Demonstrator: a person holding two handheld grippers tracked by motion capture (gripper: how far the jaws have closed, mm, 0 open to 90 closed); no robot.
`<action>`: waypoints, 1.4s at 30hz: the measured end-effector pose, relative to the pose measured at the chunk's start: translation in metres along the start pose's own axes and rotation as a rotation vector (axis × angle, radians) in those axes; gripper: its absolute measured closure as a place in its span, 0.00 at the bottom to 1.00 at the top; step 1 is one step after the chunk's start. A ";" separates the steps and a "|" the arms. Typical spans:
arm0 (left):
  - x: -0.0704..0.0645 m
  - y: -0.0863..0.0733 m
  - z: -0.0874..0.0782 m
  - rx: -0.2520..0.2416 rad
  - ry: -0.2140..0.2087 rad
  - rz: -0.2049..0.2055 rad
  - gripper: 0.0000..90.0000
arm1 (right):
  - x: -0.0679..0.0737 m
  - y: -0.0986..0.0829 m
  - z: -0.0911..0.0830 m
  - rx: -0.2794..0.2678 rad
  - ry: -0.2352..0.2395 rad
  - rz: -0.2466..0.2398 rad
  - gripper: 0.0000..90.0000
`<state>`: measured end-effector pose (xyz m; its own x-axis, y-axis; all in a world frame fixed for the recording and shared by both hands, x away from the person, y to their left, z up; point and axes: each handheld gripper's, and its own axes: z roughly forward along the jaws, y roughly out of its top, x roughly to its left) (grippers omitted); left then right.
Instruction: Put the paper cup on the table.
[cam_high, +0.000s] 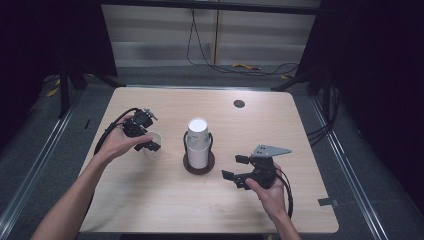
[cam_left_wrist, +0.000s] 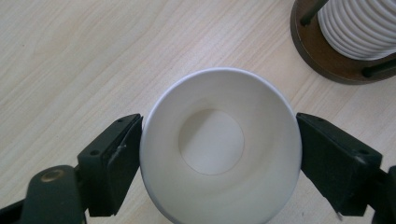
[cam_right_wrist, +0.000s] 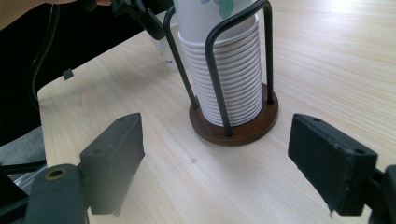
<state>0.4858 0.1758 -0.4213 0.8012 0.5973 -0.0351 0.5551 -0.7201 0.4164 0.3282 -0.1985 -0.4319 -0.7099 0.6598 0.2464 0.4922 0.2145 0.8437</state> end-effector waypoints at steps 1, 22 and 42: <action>0.000 0.000 0.000 -0.007 0.000 -0.008 0.20 | 0.000 0.000 0.000 0.000 0.000 0.000 0.20; -0.001 -0.008 -0.017 -0.237 -0.027 -0.043 0.19 | -0.002 0.000 -0.001 -0.003 -0.011 0.003 0.20; -0.014 -0.029 -0.034 -0.471 -0.010 -0.051 0.19 | -0.001 -0.001 -0.001 0.004 -0.023 -0.001 0.20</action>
<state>0.4507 0.2007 -0.4022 0.7789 0.6228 -0.0735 0.4338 -0.4504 0.7803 0.3282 -0.2003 -0.4328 -0.6989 0.6756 0.2347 0.4937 0.2182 0.8418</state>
